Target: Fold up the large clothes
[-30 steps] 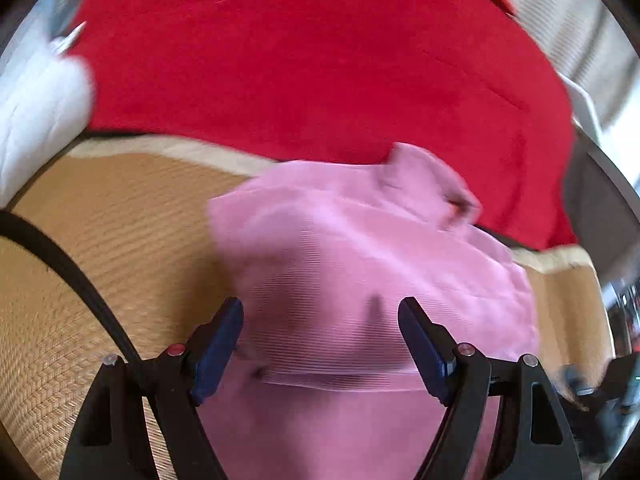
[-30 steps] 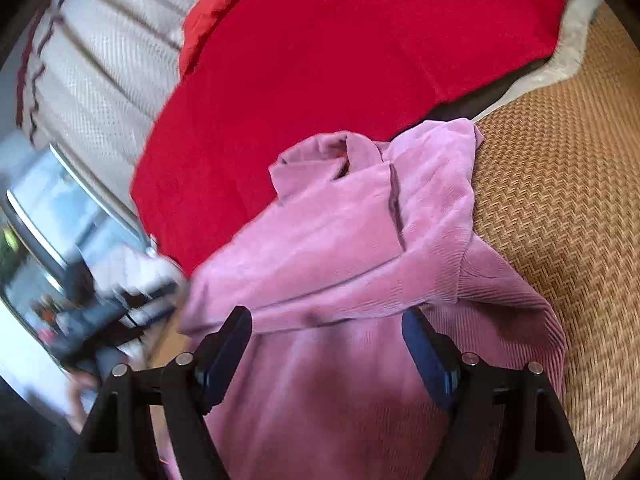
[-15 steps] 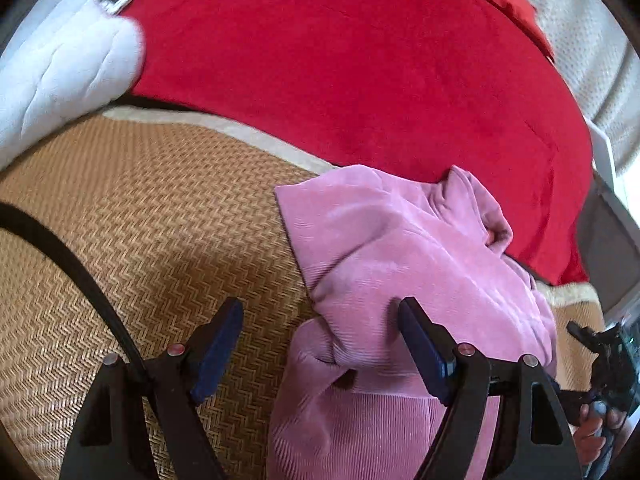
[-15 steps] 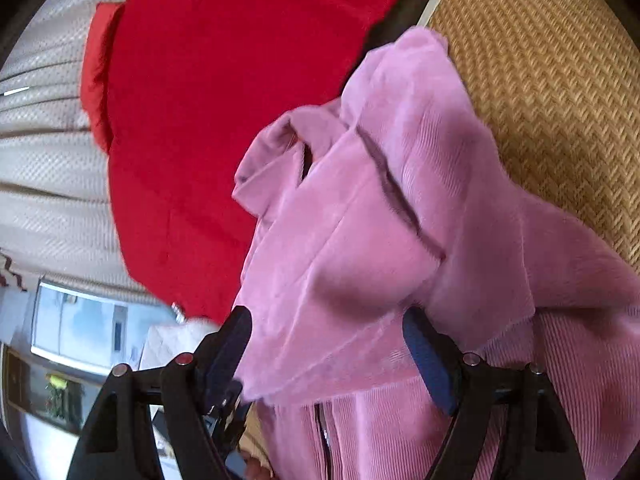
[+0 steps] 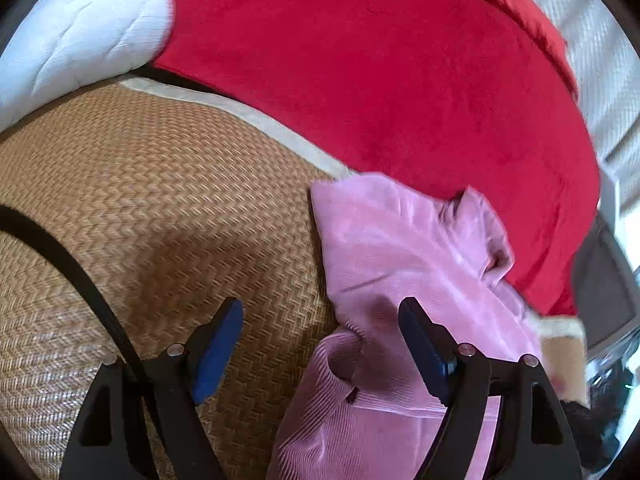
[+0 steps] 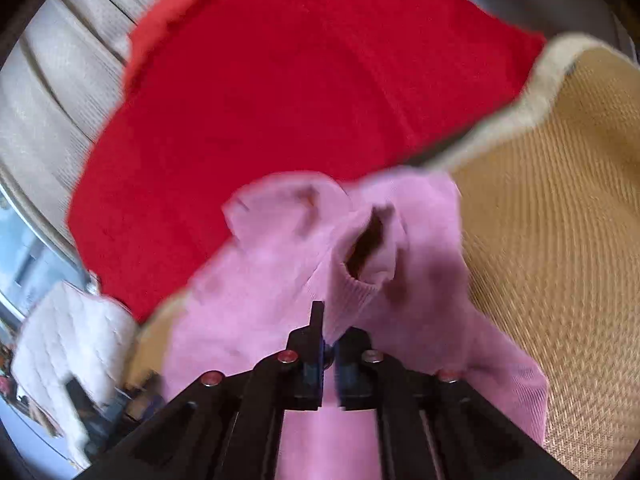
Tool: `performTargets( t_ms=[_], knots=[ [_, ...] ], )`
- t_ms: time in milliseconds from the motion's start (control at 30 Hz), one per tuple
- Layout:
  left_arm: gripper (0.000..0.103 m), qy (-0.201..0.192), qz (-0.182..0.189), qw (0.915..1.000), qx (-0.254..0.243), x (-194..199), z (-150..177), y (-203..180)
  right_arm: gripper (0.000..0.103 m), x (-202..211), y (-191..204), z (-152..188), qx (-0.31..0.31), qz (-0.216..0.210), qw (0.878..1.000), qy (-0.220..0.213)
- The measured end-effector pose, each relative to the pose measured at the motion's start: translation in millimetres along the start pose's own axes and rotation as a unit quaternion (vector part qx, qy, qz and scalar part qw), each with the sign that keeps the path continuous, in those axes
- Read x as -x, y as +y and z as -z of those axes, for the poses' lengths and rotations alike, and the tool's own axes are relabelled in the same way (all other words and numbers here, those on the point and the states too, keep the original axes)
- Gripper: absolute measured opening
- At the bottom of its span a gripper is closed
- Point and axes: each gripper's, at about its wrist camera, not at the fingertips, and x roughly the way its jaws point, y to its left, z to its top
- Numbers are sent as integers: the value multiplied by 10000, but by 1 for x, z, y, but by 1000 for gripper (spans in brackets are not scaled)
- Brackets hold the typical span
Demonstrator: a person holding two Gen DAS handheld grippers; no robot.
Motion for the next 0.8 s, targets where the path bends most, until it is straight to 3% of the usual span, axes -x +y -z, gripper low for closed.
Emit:
performTargets(
  t_ms=[33,100,200,267,333,433,567,600,700,733,800],
  knots=[
    [80,196,-228,9992,-261,-9,4,-5,9,-17,-12,4,-181,-8,9992,359],
    [80,167,-600,9940,-898,-16,13,-19,10,-13,-17,4,-276,-251,9992,158],
    [81,173,-868,9890,-1184,-19,20,-26,32,9,-11,0,-41,-65,9999,-85],
    [81,207,-793,9909,-1070,-19,19,-22,74,28,-12,-1,6,207,9991,-361],
    [81,220,-770,9912,-1059,-19,19,-20,74,48,-10,-3,-28,347,9970,-687],
    [81,184,-892,9888,-1179,-21,23,-22,74,60,-9,-13,19,-138,9963,-843],
    [81,188,-865,9895,-1143,-28,20,-30,74,24,25,-32,433,-1091,9929,-167],
    [81,186,-861,9895,-1143,-26,20,-31,74,11,23,-34,388,-1150,9926,13],
    [82,201,-801,9902,-1123,-25,19,-29,71,-34,-15,-38,-429,-956,9933,498],
    [82,223,-757,9910,-1085,-24,18,-28,66,-33,-30,-38,-869,-1216,9881,365],
    [82,232,-633,9935,-913,-22,14,-23,66,-25,-30,-41,-1119,-1178,9861,350]
  ],
)
